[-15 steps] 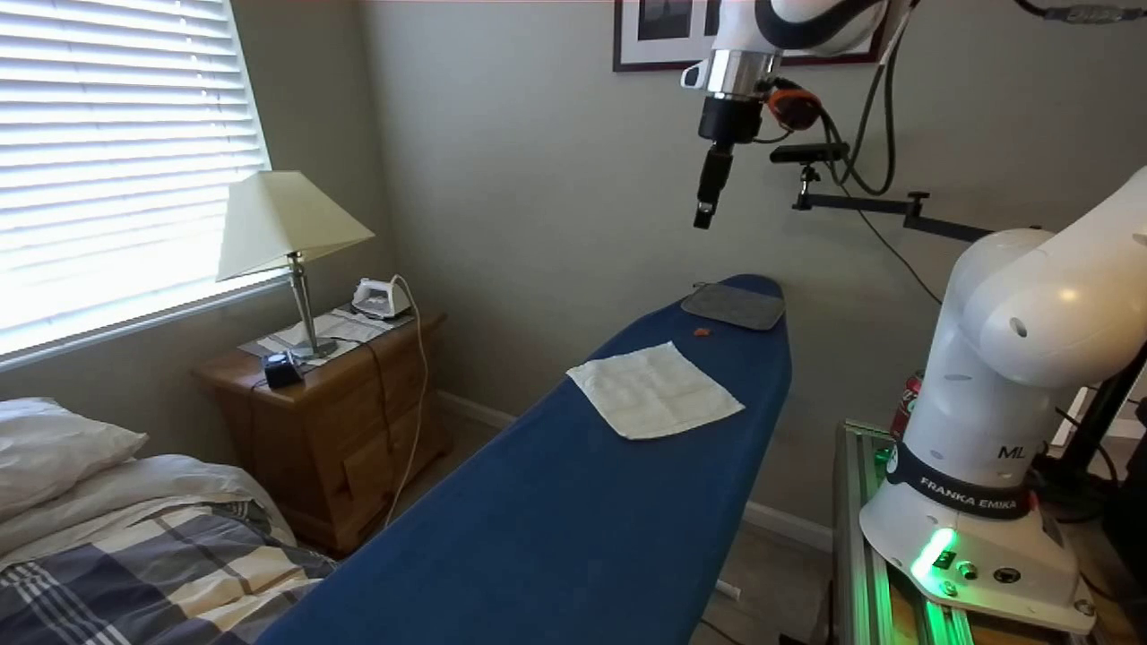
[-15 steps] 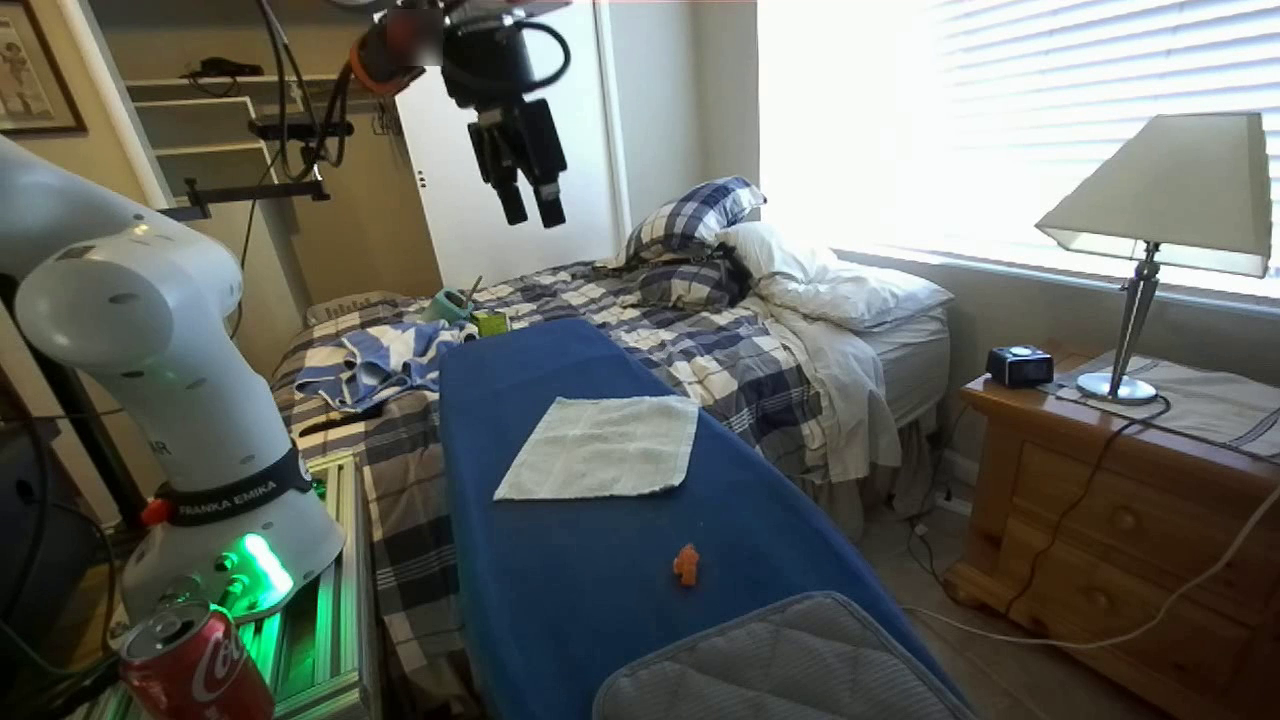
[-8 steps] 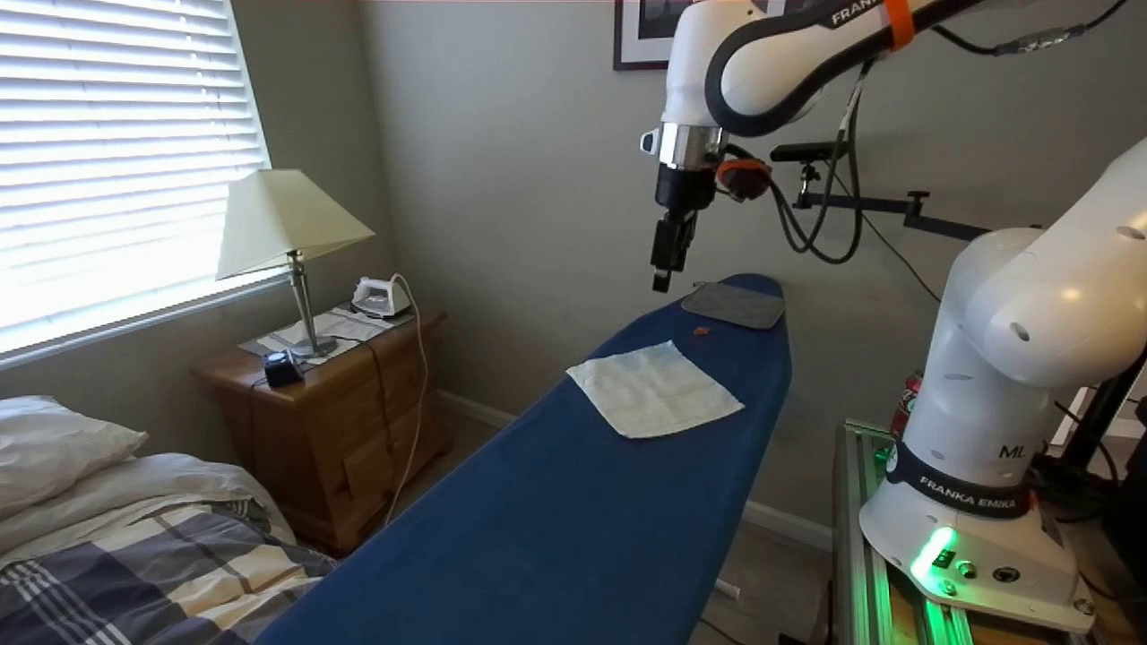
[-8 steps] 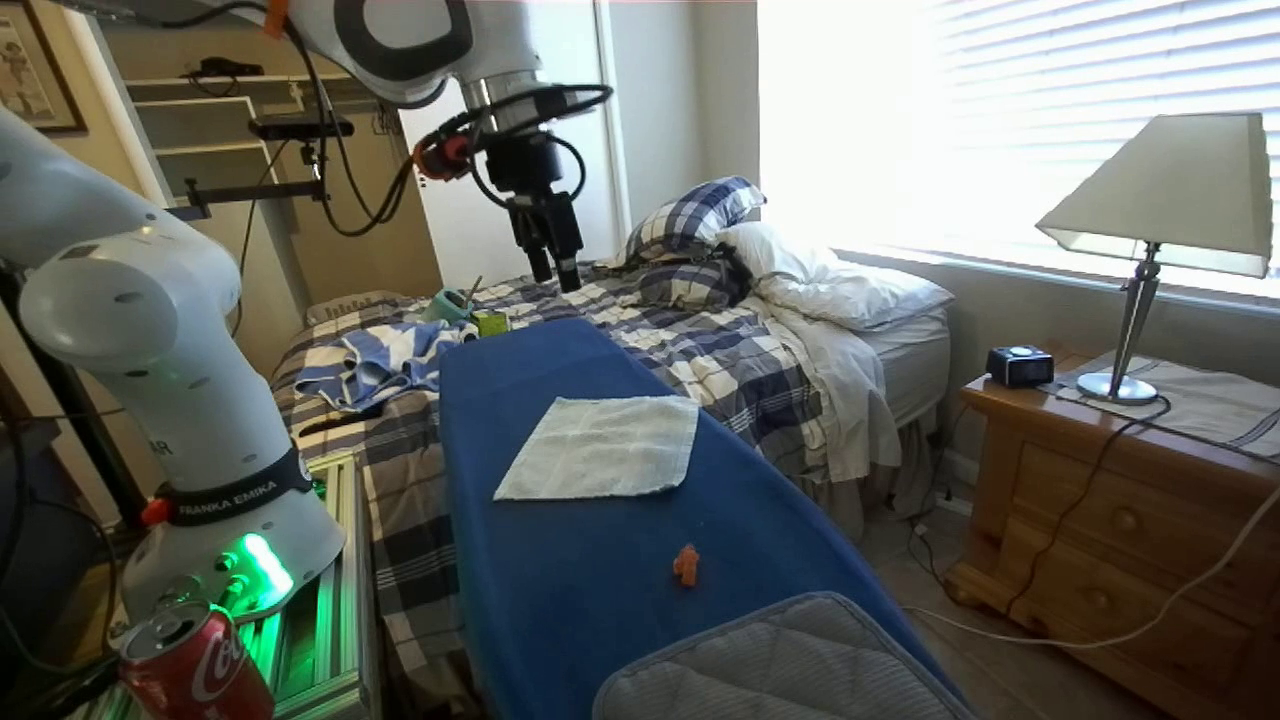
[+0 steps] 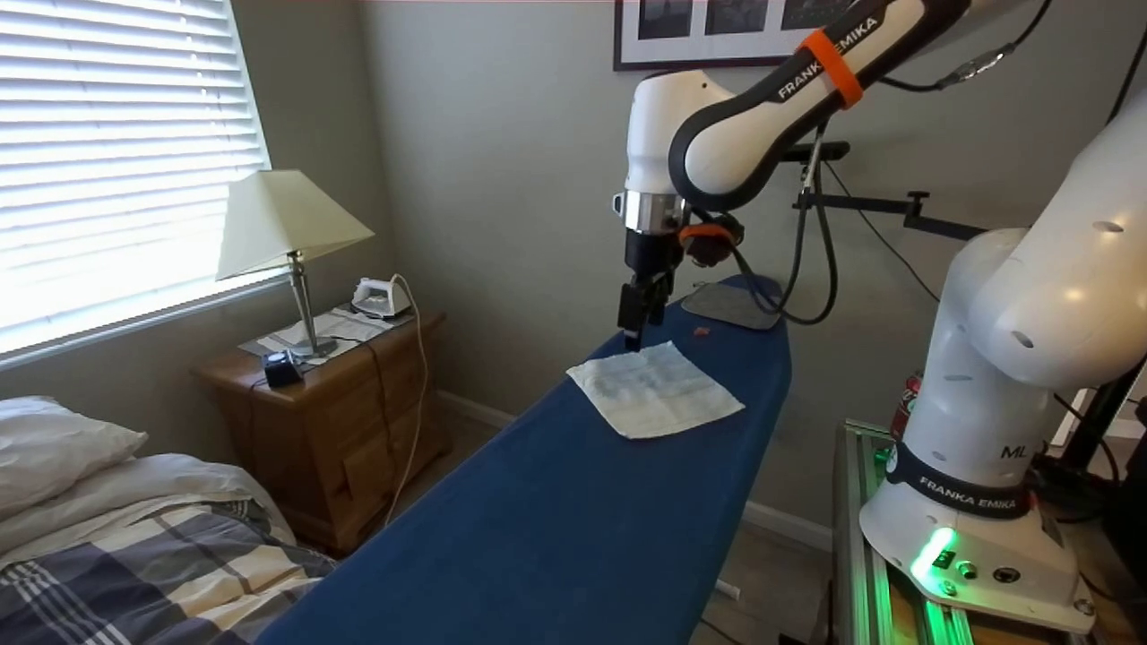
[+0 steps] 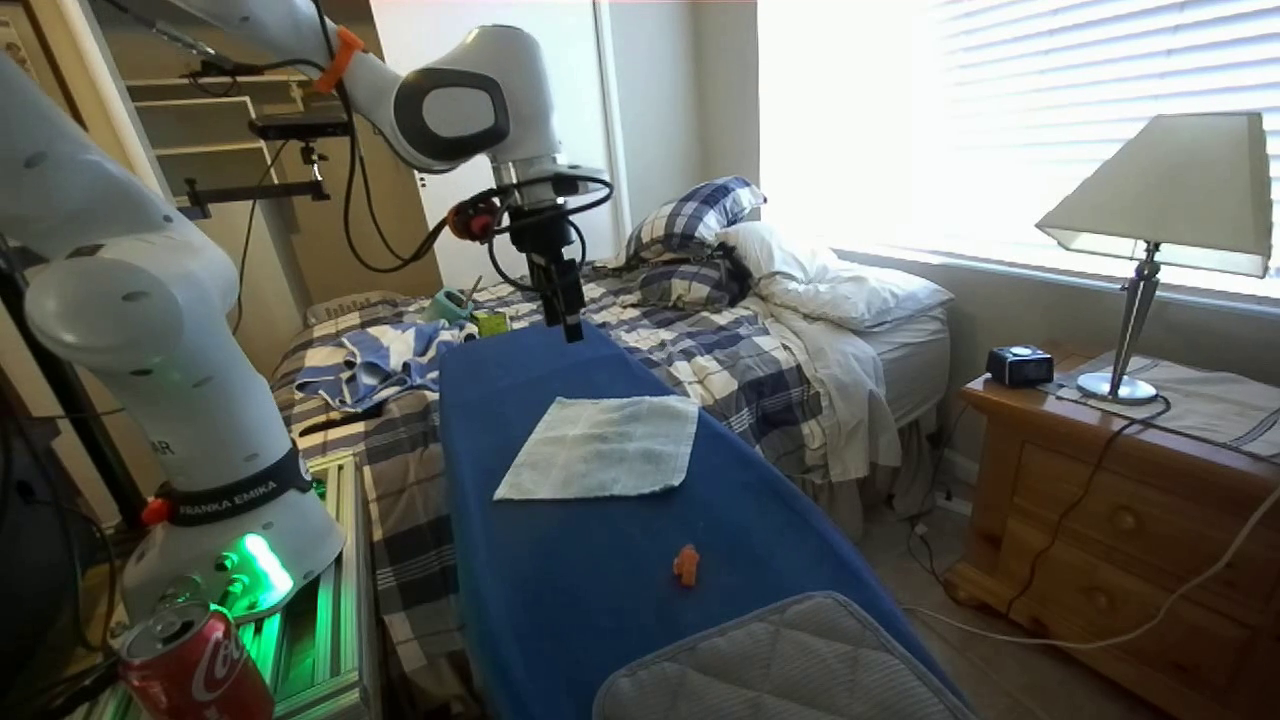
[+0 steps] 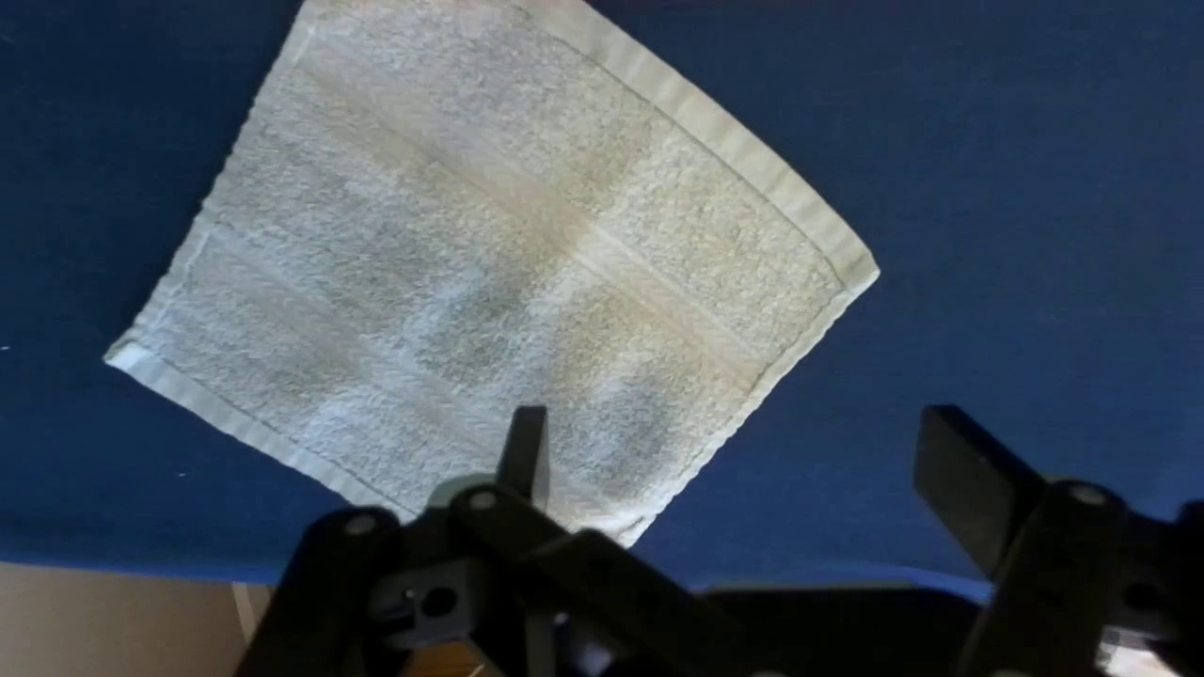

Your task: Fold the cloth

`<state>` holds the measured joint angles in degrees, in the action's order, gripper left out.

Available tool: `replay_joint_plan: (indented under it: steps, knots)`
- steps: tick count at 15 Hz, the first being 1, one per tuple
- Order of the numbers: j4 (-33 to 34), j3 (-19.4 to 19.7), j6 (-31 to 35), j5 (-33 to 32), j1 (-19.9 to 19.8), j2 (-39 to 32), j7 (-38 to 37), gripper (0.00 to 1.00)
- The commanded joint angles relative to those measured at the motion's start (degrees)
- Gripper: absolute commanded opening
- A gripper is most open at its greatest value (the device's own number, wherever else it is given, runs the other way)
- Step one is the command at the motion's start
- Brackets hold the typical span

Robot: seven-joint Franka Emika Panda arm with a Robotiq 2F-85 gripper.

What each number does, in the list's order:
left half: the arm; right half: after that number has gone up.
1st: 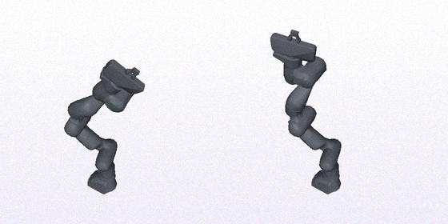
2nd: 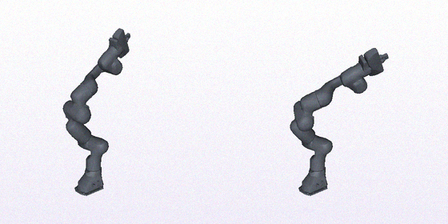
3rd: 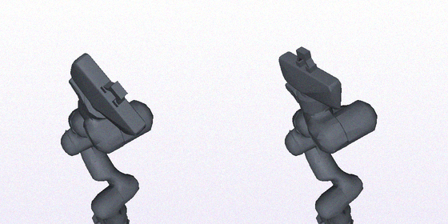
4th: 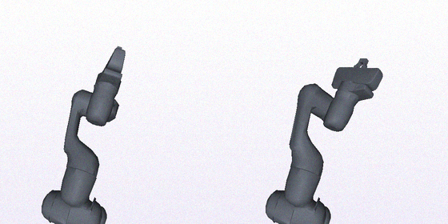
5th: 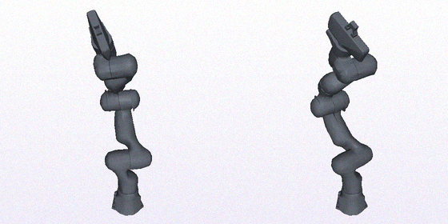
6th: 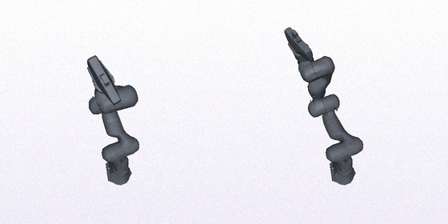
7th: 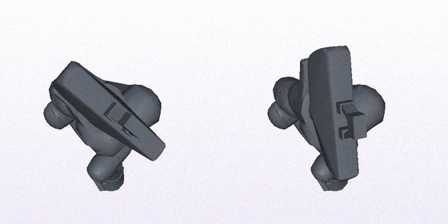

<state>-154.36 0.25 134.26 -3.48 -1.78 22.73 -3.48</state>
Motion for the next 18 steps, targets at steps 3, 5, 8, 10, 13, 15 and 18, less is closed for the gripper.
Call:
replay_joint_plan:
  steps: [3, 5, 8, 10, 13, 15, 18]
  knots:
    - [0.2, -2.5, 3.9, 1.9, 1.4, -6.4, -4.7, 1.00]
    - [0.1, -3.3, 4.8, 1.0, 1.5, -8.0, -5.9, 1.00]
    - [0.1, -4.2, 6.2, 0.8, 2.0, -10.2, -6.4, 1.00]
    - [-0.1, -4.5, 7.9, 0.6, 2.2, -11.6, -6.4, 1.00]
    - [-0.2, -4.8, 9.7, 0.6, 2.5, -13.5, -6.3, 1.00]
    - [-0.1, -4.9, 10.8, 0.3, 2.7, -14.8, -6.2, 1.00]
    - [-0.1, -4.9, 11.4, -0.3, 2.7, -16.0, -6.2, 1.00]
